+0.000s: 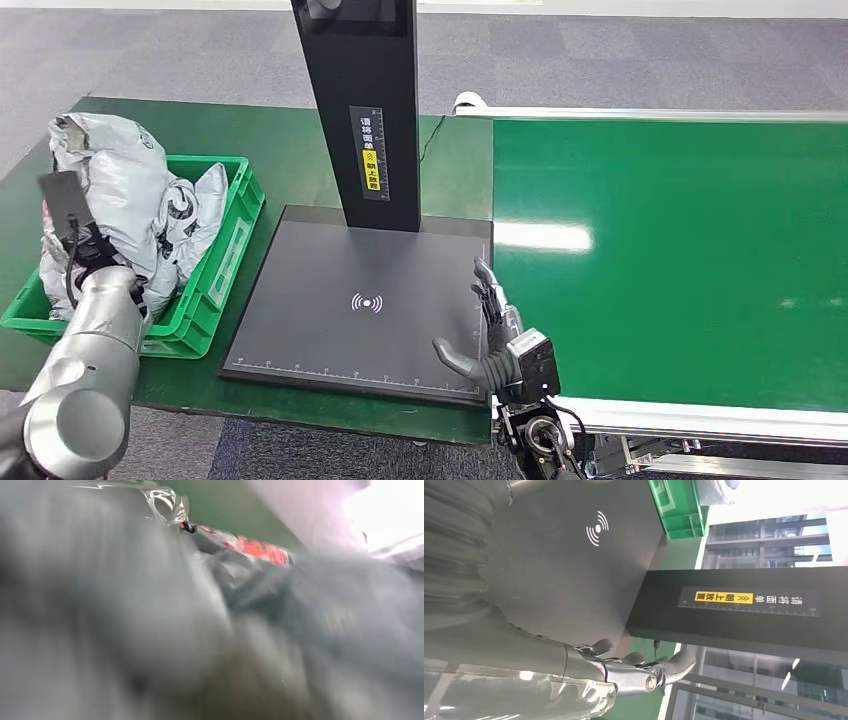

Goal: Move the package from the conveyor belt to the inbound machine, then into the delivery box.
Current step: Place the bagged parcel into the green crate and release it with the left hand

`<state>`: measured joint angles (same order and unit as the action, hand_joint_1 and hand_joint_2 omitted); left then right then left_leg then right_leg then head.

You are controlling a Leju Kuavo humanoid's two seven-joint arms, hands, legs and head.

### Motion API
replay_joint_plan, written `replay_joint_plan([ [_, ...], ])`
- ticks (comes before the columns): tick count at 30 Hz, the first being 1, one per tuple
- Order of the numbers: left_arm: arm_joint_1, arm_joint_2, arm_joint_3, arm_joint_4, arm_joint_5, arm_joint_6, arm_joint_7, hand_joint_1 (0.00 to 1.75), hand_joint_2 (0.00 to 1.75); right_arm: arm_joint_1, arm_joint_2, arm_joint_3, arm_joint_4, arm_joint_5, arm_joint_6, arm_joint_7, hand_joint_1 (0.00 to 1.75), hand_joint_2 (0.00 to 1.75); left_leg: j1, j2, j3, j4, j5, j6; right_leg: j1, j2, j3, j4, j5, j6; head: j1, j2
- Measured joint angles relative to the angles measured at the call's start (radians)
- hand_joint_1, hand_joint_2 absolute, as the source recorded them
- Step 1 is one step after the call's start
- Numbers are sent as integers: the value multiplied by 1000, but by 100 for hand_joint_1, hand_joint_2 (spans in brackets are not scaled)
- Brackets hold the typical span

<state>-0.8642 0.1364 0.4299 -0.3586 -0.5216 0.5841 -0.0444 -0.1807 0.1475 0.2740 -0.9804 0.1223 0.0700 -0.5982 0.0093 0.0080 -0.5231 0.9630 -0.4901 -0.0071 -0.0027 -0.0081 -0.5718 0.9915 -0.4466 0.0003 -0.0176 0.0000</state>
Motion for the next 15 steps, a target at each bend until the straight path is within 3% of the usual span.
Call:
replay_joint_plan([
  [1, 4, 6, -46, 3, -70, 14, 49, 8, 87, 0, 0, 0, 0, 0, -1, 2, 0, 175, 0, 0, 0, 0, 0, 0, 0, 0, 0, 0, 0, 0, 0, 0],
  [3, 22, 16, -127, 0, -207, 62, 112, 0, 0, 0, 0, 2, 0, 0, -3, 5, 0, 175, 0, -1, 0, 0, 0, 0, 0, -1, 1, 0, 0, 0, 0, 0],
  [5, 55, 20, -158, -30, -367, 102, 113, 0, 0, 0, 0, 6, 0, 0, -8, 7, 0, 175, 0, 0, 0, 0, 0, 0, 0, 0, 0, 0, 0, 0, 0, 0],
  [7, 91, 8, -115, -85, -525, 114, 16, 0, 0, 0, -1, 11, 0, -6, -18, 8, 0, 175, 0, 1, 0, 0, 0, 0, 0, 0, -1, 0, 0, 0, 0, 0],
  [9, 114, -22, 9, -159, -639, 119, -202, 0, 0, 1, -2, 15, 1, -19, -27, 8, 0, 175, 0, 3, -1, 0, 0, 0, 0, 1, -3, 0, 0, 0, 0, 0],
  [11, 119, -60, 177, -233, -677, 121, -448, 0, 0, 0, -2, 17, 3, -30, -34, 7, 0, 175, 0, 5, -2, 0, 0, 0, 0, 3, -3, 0, 0, 0, 0, 0],
  [12, 120, -78, 252, -270, -671, 121, -534, 0, 0, 0, -2, 18, 4, -34, -37, 5, 0, 175, 0, 7, -2, 0, 0, 0, 0, 5, -4, 0, 0, 0, 0, 0],
  [15, 142, -129, 389, -415, -641, 122, -639, 0, 131, 0, -2, 21, 10, -44, -41, -3, 0, 175, 0, 10, -3, 0, -1, -1, 0, 8, -6, 0, 1, 0, 0, 0],
])
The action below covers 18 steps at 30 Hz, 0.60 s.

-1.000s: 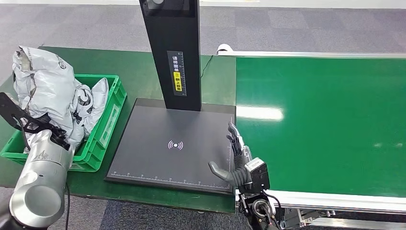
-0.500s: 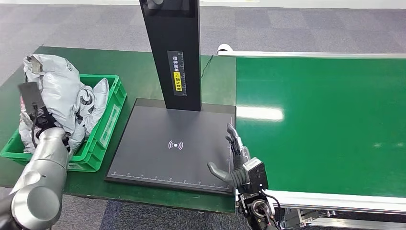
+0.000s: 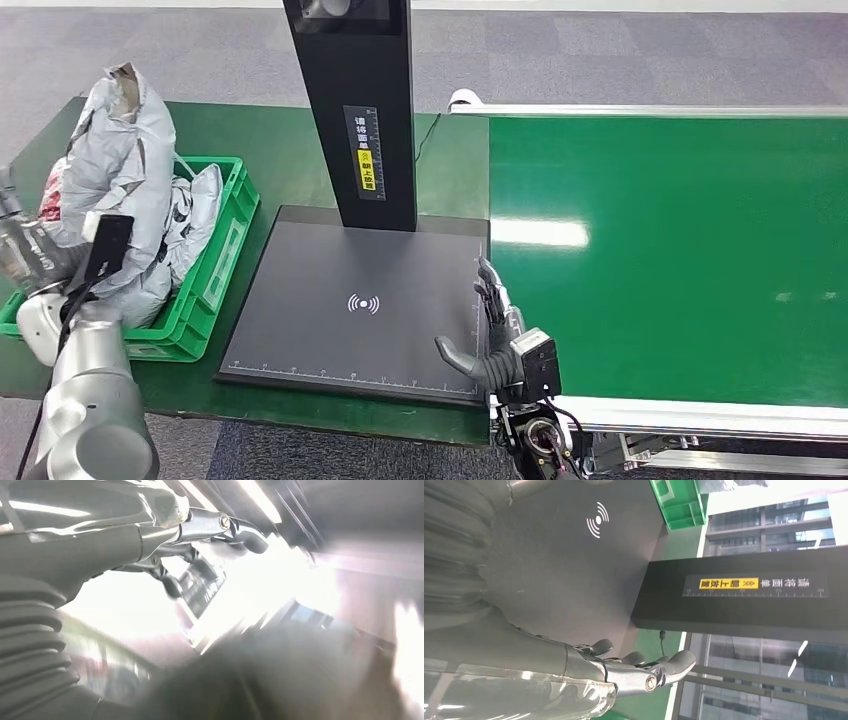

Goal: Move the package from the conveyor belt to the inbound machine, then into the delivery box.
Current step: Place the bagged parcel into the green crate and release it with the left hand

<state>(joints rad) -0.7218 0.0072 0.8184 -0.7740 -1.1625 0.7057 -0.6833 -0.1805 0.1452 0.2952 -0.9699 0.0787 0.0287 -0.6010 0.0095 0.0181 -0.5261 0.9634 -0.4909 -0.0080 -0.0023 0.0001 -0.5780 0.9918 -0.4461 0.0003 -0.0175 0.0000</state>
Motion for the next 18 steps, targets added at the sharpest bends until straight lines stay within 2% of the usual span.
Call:
replay_joint_plan([
  [1, 11, -13, 17, -49, 5, 0, -7, 0, 175, 0, 0, 1, 2, -3, -1, -3, 0, 175, 0, -1, -1, 0, 0, 0, 0, 0, 0, 0, 0, 0, 0, 0],
  [10, 97, -85, 21, -470, -7, 0, -16, 0, 175, -5, -2, 10, 18, -17, -18, -18, 0, 175, 0, -2, -3, 0, 0, 0, 0, -1, -2, 0, 0, 0, 0, 0],
  [18, 135, -113, 28, -692, 110, -1, -16, 0, 175, -11, -8, 19, 37, -35, -25, -25, 0, 175, 0, -3, -3, 0, 0, 0, 0, -2, -2, 0, 0, 0, 0, 0],
])
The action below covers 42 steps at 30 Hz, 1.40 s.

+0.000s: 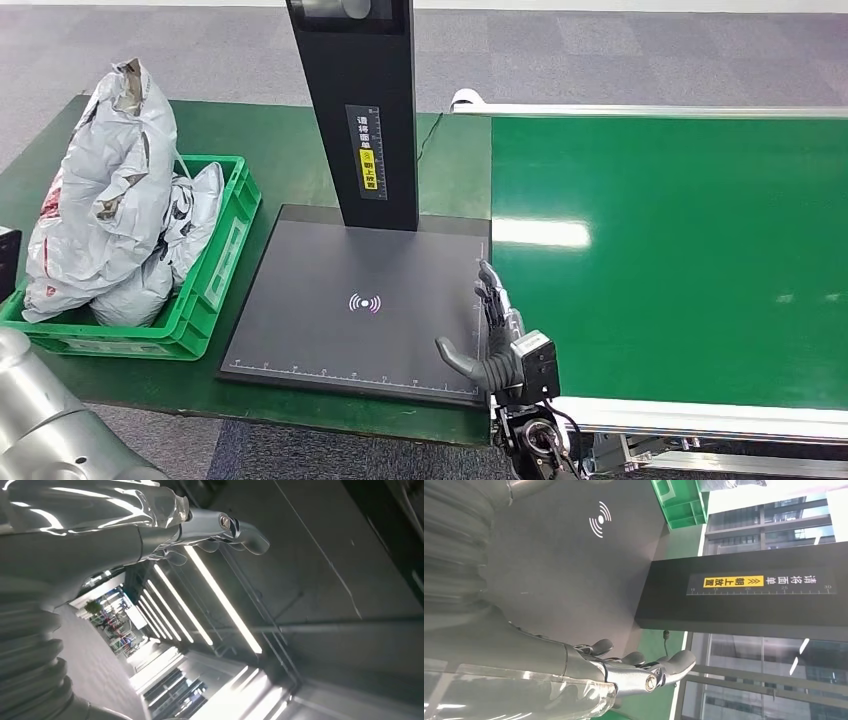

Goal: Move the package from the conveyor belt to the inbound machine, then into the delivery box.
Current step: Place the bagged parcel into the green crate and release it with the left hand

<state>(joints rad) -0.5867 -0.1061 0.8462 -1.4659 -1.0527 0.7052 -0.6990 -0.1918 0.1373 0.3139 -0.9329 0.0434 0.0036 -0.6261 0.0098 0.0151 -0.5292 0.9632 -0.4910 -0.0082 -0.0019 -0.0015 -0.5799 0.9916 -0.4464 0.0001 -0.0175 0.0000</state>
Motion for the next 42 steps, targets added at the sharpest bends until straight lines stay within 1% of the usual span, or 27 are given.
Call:
replay_joint_plan([
  [3, 15, -24, -30, -42, 115, -1, 0, 0, 175, -1, -1, 0, 3, -7, -6, -2, 0, 175, 0, -2, 1, 0, 0, 0, 0, -1, 0, 0, 0, 0, 0, 0],
  [5, 35, -51, -84, -62, 189, -2, 0, 0, 175, 1, -3, -1, 1, -11, -10, -4, 0, 175, 0, -3, 1, 0, 0, 0, 0, -2, 0, 0, 0, 0, 0, 0],
  [9, 97, -108, -233, -97, 297, -3, -1, 0, 175, 18, -6, -15, -26, -13, -17, -9, 0, 175, -1, -3, 0, 1, 0, 0, -1, -3, 1, -1, 0, 0, 0, 0],
  [12, 165, -133, -386, -95, 446, -7, -2, 0, 175, 37, -9, -29, -61, -13, -20, -10, 0, 175, -1, -3, 0, 1, -1, 1, -1, -3, 0, -1, 0, 0, 0, 0],
  [15, 243, -122, -593, -54, 658, -43, -1, 0, 175, 50, -12, -46, -95, -8, -17, -9, 0, 175, -1, -3, 0, 1, -1, 1, -1, -3, 0, -1, 0, 0, 0, 0],
  [18, 312, -88, -777, -15, 786, -152, 20, 0, 175, 54, -16, -61, -114, 2, -6, -9, 0, 175, -1, -2, -1, 1, -1, 1, -1, -3, 0, -1, 0, 0, 0, 0],
  [20, 347, -67, -862, 2, 823, -244, 51, 0, 175, 55, -18, -69, -122, 13, -13, -11, 0, 175, -1, -2, -1, 1, -1, 1, -1, -3, 0, -1, 0, 0, 0, 0],
  [22, 376, -47, -920, 17, 845, -342, 90, 0, 175, 58, -18, -73, -133, 27, -31, -13, 0, 175, -1, -2, -1, 1, -1, 1, -1, -3, 0, -1, 0, 0, 0, 0],
  [24, 399, -33, -953, 32, 848, -427, 115, 0, 175, 63, -19, -75, -146, 38, -43, -14, 0, 175, -1, -2, -1, 0, -1, 1, -1, -3, 0, -1, 0, 0, 0, 0],
  [26, 415, -25, -972, 50, 846, -488, 127, 0, 175, 68, -19, -76, -158, 45, -46, -14, 0, 175, -1, -2, -1, 0, -1, 1, -1, -3, 0, -1, 0, 0, 0, 0],
  [31, 431, -16, -981, 97, 890, -615, 154, 0, 175, 74, -19, -80, -175, 52, -46, -14, 0, 175, -1, -3, -1, 0, -1, 1, -1, -3, 0, -1, 0, 0, 0, 0],
  [36, 436, -12, -993, 128, 875, -677, 160, 0, 175, 75, -19, -83, -189, 54, -44, -14, 0, 175, -1, -3, -1, 0, -1, 1, -1, -3, 0, -1, 0, 0, 0, 0],
  [42, 447, -13, -1011, 149, 855, -696, 160, 0, 175, 80, -16, -85, -204, 67, -42, -12, 0, 175, -1, -3, -1, 0, -1, 1, -1, -3, 0, -1, 0, 0, 0, 0],
])
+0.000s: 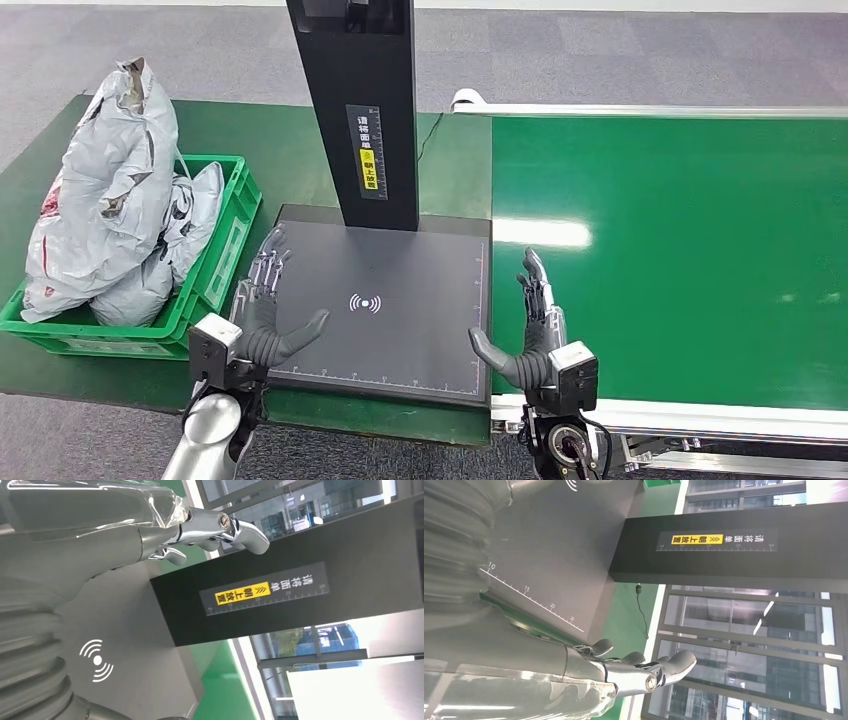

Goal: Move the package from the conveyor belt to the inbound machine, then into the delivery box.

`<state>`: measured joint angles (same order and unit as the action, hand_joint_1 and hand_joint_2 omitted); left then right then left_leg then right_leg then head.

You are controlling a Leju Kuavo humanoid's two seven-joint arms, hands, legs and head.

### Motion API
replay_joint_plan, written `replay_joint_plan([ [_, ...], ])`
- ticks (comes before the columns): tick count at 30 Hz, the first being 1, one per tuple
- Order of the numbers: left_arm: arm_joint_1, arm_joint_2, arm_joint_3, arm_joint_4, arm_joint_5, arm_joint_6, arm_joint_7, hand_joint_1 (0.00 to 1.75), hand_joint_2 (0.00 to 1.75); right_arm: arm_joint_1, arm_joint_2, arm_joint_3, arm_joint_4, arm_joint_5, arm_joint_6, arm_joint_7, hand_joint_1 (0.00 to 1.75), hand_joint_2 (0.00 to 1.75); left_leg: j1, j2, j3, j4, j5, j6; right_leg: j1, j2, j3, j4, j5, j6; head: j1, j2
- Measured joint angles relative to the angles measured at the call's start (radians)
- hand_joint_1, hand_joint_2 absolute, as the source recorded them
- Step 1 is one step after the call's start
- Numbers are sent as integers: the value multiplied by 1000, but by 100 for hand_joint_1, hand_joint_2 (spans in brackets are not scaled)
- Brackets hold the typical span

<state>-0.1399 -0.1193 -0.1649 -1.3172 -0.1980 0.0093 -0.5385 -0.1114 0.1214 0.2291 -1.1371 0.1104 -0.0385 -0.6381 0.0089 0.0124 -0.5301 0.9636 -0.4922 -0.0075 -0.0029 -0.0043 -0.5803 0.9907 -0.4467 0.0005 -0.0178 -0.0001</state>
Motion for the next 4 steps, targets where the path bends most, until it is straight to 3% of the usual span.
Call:
replay_joint_plan([
  [4, 4, 0, -3, 10, -5, -13, 5, 0, 175, 15, 5, -2, -17, 7, 0, 4, 0, 175, 0, 0, 0, 0, 0, 0, 0, 0, 0, 0, 0, 0, 0, 0],
])
